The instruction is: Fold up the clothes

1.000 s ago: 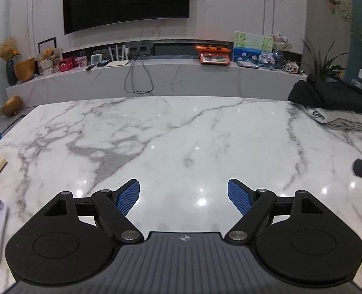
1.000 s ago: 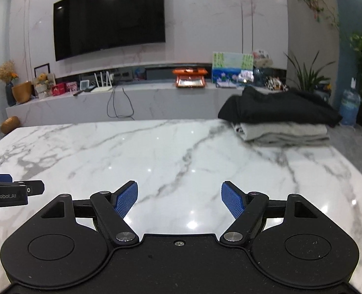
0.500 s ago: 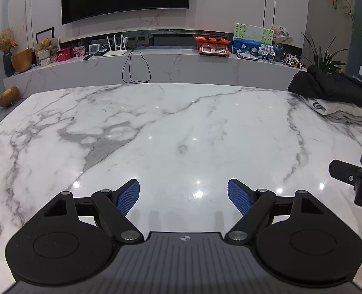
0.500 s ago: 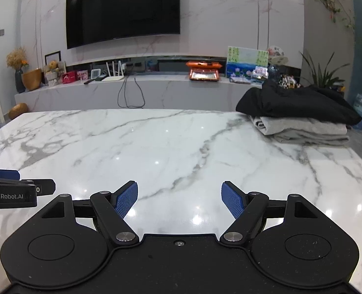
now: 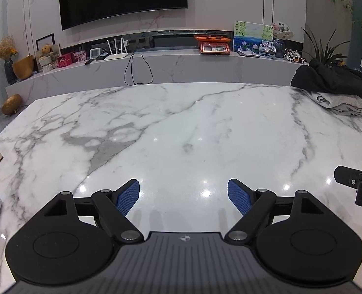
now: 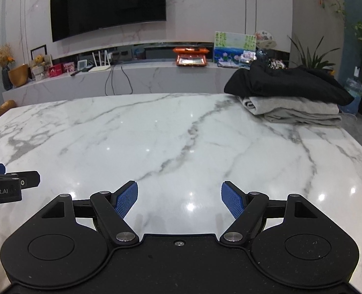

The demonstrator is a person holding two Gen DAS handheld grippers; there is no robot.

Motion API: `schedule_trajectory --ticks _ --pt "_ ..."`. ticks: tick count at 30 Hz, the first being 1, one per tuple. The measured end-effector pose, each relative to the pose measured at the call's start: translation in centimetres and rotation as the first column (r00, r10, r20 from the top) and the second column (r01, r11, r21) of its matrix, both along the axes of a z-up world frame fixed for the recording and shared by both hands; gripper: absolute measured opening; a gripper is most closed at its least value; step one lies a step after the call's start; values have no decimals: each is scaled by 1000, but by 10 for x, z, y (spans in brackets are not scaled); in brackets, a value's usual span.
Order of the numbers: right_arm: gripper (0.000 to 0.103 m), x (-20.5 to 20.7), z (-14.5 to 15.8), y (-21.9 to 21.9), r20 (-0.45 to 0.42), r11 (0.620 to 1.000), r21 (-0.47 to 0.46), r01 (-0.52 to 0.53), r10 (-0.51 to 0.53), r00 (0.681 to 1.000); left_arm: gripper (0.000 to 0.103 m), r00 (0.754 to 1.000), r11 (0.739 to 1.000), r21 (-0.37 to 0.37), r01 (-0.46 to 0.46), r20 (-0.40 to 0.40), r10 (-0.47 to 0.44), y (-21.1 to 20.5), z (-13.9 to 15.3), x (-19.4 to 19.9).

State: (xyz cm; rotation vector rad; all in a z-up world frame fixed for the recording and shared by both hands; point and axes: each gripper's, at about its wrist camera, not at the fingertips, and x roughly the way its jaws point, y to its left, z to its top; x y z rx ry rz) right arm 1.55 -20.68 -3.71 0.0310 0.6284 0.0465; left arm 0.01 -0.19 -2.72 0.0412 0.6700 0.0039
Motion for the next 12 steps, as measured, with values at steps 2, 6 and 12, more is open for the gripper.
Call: schedule_trajectory --ticks 2,6,12 --pt "74 1 0 0 -1 1000 1 -1 1 1000 79 1000 1000 0 0 0 0 0 0 0" --pt "74 1 -3 -2 0 1000 1 -6 6 1000 79 1000 1000 -2 -3 0 3 1 -1 2" --pt "74 2 -3 -2 0 1000 1 -13 13 1000 79 1000 1000 -8 -18 5 18 3 -4 4"
